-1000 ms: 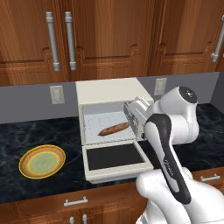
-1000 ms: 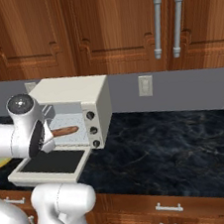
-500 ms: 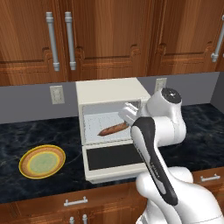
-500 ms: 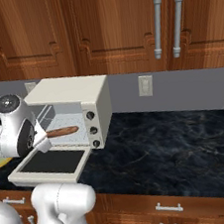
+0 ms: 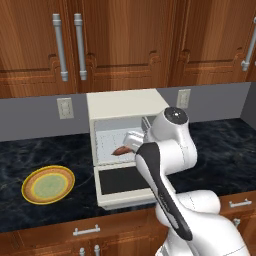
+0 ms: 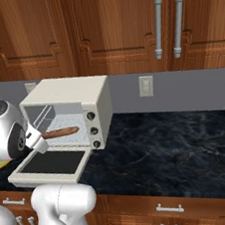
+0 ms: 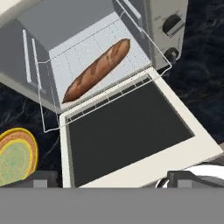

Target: Pull the toaster oven rack outwards. Pick up the baguette from the plate and place it on the toaster oven rack. Close the toaster oven door fully and set the temperature to the lowest setting.

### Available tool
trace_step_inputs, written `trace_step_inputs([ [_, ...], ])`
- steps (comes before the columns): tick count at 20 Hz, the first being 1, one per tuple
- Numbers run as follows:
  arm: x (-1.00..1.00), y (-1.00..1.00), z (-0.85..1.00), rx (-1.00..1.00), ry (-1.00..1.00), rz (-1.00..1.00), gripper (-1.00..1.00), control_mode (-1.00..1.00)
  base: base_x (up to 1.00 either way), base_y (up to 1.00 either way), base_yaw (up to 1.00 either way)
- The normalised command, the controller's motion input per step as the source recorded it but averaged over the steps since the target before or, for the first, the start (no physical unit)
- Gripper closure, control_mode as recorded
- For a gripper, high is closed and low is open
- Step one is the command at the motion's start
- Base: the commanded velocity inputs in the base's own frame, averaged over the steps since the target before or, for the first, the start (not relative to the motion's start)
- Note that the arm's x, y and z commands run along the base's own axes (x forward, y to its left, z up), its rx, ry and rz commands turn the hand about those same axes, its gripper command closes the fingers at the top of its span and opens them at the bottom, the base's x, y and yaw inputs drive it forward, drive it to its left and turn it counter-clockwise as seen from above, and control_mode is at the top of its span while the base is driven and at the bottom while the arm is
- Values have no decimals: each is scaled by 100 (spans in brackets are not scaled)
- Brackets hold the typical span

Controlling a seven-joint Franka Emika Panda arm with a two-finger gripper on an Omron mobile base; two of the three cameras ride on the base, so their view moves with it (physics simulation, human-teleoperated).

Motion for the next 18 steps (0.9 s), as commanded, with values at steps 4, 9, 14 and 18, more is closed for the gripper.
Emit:
trace_step_inputs([
  [4,0,11,-21,-13,0,17,-100,-100,0,0,0],
  [9,0,1,-24,-8,0,12,-100,-100,0,0,0],
  [14,8,0,-23,-2,0,10,-100,-100,0,0,0],
  [18,12,0,-23,0,0,8,-100,-100,0,0,0],
])
